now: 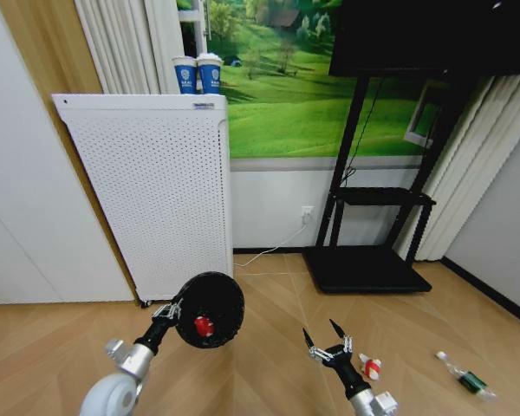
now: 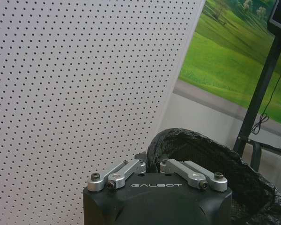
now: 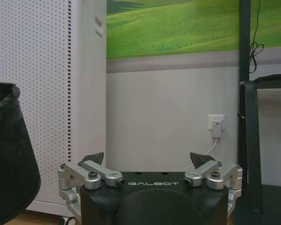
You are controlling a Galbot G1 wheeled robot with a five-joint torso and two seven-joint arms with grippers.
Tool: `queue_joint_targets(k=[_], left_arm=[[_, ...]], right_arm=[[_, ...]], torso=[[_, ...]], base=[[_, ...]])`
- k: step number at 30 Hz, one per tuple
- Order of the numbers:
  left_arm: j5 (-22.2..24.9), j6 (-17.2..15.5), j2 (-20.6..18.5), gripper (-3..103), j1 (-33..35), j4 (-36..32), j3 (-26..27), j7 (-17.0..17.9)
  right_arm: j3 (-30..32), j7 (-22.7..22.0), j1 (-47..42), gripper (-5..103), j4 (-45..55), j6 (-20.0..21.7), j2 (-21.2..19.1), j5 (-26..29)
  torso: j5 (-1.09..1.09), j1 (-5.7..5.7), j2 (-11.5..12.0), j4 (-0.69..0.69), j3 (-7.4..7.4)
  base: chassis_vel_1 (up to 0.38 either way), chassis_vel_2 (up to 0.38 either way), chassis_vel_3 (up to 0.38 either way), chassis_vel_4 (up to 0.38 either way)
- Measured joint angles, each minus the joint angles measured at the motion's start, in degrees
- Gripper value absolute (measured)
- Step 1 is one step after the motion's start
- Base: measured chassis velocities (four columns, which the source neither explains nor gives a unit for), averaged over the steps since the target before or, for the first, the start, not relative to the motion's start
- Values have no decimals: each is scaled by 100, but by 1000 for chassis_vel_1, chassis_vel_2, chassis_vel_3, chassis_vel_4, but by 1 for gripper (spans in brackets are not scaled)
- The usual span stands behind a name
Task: Pick up the trash bin and place the garbage on the floor into it.
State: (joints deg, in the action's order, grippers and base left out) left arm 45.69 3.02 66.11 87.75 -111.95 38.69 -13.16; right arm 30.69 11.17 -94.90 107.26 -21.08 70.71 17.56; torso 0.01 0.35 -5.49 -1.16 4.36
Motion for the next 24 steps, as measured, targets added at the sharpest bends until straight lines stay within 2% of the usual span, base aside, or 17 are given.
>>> queue_joint_targets(k=[6,8,9,11,12,14,16,19,20,22,24], left_arm=[[102,-2,229,7,157,-103,542,37],[113,-4,245,7,175,-104,595,38],[150,-9,263,7,201,-111,665,43],[179,-17,279,7,218,-117,705,55],[193,-21,297,7,230,-120,742,62],[194,-21,312,7,236,-121,767,64],[186,-21,337,7,249,-114,797,65],[161,-22,373,7,292,-103,854,65],[90,-20,389,7,309,-78,908,66],[31,-20,396,7,322,-60,947,96],[-116,-22,415,7,363,-46,1065,271]], right_arm=[[-15,46,47,100,-168,-80,-31,-2],[-9,54,49,100,-196,-100,-41,-1],[-5,76,45,100,-239,-123,-53,1],[0,83,57,100,-271,-144,-62,2],[-5,92,63,100,-317,-163,-63,-4],[-8,97,72,100,-343,-180,-64,-12],[-15,107,82,100,-376,-214,-62,-40],[-25,118,137,100,-491,-385,-24,-365],[-22,105,176,100,-578,-412,16,-654],[-21,70,197,100,-619,-364,39,-833],[-37,28,196,100,-664,-87,55,-1081]], torso=[[-2,0,0,0,0],[4,1,0,1,0],[-6,1,0,-1,1],[-6,1,1,1,0],[3,1,0,-1,1],[4,2,1,0,1],[-4,1,0,-1,0],[2,2,1,-1,1],[-2,2,1,-1,1],[-3,2,0,-1,1],[2,1,1,-2,1]], base=[[-290,-283,276,295],[-321,-327,345,325],[-341,-337,363,376],[-367,-349,363,364],[-392,-361,335,353],[-377,-361,354,366],[-388,-377,373,353],[-314,-349,339,334],[-294,-280,276,318],[-237,-280,178,184],[-118,-154,153,129]])
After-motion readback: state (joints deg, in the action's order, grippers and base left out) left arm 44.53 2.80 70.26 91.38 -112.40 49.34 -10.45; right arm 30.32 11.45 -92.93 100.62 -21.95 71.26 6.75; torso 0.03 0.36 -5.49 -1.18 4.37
